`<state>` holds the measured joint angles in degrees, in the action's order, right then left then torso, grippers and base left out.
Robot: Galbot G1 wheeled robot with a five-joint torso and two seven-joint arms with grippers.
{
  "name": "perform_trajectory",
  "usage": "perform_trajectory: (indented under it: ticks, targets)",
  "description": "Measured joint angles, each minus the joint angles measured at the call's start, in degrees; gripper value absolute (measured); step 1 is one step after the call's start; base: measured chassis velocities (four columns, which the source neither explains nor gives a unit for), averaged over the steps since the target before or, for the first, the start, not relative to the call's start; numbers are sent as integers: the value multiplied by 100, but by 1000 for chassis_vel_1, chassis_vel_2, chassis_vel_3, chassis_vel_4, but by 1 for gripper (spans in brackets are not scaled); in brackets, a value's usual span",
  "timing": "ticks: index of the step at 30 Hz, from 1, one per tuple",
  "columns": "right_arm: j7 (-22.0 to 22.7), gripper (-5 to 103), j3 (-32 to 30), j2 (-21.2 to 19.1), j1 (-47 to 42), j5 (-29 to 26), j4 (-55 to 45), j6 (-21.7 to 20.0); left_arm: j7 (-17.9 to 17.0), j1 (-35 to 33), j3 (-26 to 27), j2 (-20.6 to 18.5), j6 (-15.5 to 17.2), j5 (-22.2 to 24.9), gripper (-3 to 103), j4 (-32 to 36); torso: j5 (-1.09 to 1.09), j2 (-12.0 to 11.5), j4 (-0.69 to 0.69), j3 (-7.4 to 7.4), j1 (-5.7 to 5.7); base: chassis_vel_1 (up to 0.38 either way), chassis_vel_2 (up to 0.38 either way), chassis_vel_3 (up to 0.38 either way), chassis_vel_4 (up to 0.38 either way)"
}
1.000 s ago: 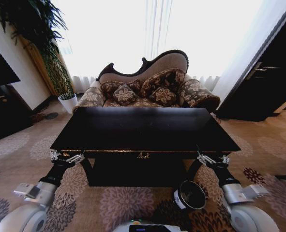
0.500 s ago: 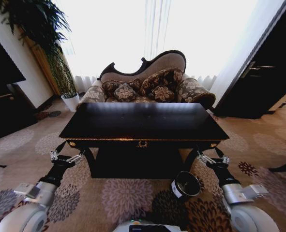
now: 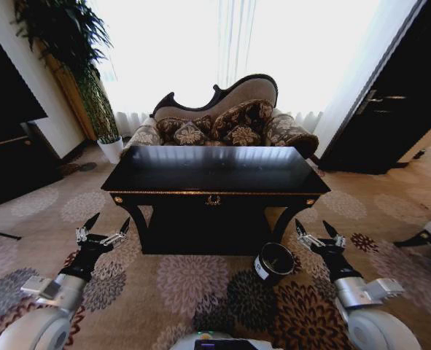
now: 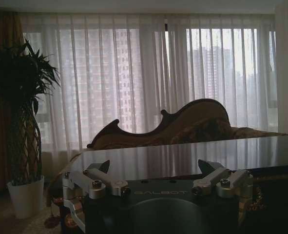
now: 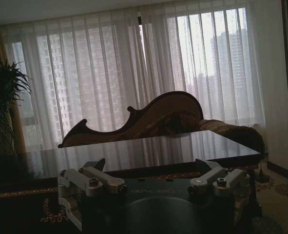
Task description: Move to the front of the table and place the trash on the table into the trash bin.
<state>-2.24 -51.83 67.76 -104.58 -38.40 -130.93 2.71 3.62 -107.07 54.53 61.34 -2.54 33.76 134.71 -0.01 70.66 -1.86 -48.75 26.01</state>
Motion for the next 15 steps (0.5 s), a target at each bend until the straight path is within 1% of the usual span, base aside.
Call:
perform_trajectory:
  ticks: [9, 15]
  targets:
    - [0, 100, 0, 0, 0, 0, 0, 0, 0, 0, 0, 0, 0, 0, 100, 0, 0, 1, 0, 1, -3, 187, -193, -173, 184]
    - [0, 100, 0, 0, 0, 0, 0, 0, 0, 0, 0, 0, 0, 0, 100, 0, 0, -1, 0, -1, 2, 144, -162, -147, 144]
